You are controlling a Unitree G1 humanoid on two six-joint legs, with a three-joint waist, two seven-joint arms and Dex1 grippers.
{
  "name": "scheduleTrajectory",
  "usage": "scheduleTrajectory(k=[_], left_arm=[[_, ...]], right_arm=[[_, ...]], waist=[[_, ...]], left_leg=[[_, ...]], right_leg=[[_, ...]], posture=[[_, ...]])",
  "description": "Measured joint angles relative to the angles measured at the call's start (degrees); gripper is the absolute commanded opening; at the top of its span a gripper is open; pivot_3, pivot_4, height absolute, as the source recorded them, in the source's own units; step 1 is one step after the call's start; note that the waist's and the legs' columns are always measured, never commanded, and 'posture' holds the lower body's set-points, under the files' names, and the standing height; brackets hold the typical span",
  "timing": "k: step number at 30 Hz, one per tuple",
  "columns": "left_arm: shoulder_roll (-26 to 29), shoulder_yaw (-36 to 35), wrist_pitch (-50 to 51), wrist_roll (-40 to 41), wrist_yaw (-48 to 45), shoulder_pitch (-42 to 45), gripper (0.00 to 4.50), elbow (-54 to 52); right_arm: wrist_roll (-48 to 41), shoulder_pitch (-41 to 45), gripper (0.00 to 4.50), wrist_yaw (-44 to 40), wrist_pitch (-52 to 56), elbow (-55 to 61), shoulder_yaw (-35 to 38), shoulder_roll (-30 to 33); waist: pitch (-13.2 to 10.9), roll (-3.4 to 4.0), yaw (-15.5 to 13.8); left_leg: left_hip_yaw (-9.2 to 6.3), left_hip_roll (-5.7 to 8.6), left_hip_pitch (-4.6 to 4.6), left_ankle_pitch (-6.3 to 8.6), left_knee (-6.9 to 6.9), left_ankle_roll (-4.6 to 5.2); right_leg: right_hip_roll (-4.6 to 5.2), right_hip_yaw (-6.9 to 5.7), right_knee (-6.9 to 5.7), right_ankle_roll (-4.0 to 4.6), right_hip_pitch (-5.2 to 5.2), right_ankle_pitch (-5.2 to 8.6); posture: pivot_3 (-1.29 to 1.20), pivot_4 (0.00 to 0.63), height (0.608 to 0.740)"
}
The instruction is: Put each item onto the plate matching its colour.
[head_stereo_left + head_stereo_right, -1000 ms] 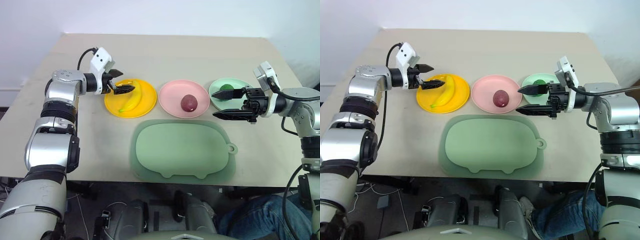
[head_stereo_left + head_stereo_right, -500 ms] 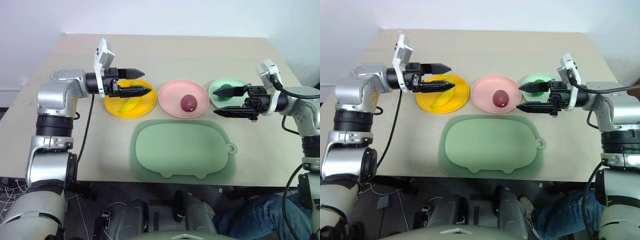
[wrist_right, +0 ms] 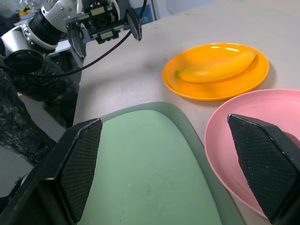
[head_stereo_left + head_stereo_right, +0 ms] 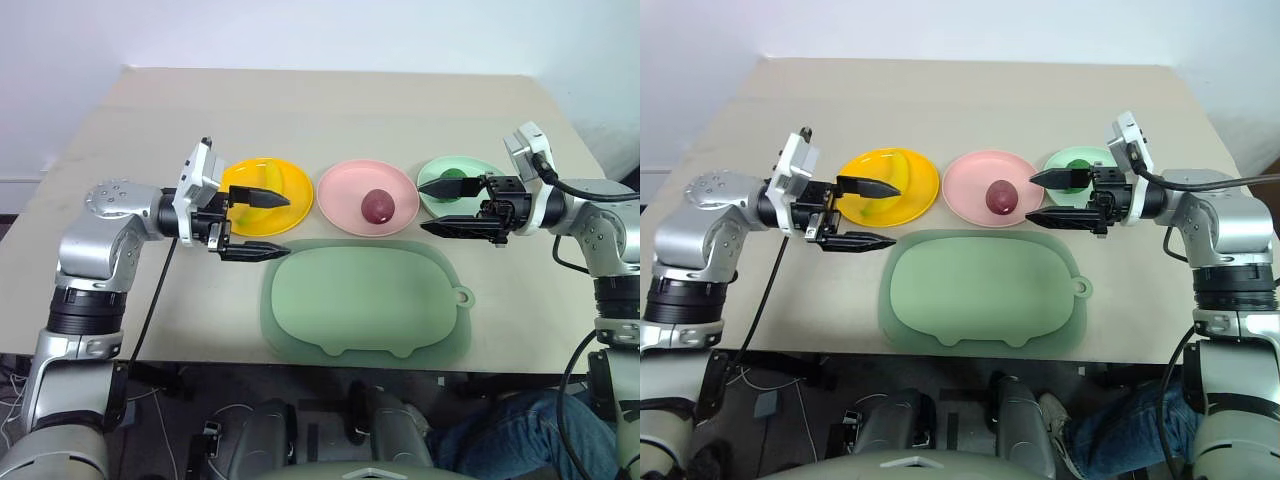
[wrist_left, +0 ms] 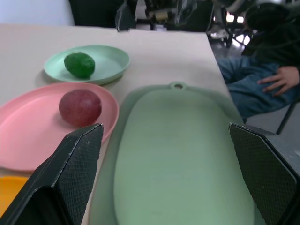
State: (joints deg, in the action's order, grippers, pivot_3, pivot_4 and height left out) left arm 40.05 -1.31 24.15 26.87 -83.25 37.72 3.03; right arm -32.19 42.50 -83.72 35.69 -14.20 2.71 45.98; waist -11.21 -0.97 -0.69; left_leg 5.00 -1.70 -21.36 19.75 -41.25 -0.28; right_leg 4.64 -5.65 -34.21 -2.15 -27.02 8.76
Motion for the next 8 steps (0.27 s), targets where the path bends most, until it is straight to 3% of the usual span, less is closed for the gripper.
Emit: scheduleTrajectory(k=[8], left_arm=[[0.6, -0.6, -0.6, 0.2, 3.8, -0.6, 4.48, -2.2]], right_arm=[[1.2, 2.6, 4.5, -1.1, -2.1, -3.9, -1.8, -1.3]], waist=[[0.0, 0.0, 0.0]], left_leg=[[0.0, 0.0, 0.0, 0.02, 0.0, 0.04]], right_leg=[[0.0, 0.0, 0.0, 0.0, 0.01, 0.0]], posture=[[0.0, 0.15, 0.74]])
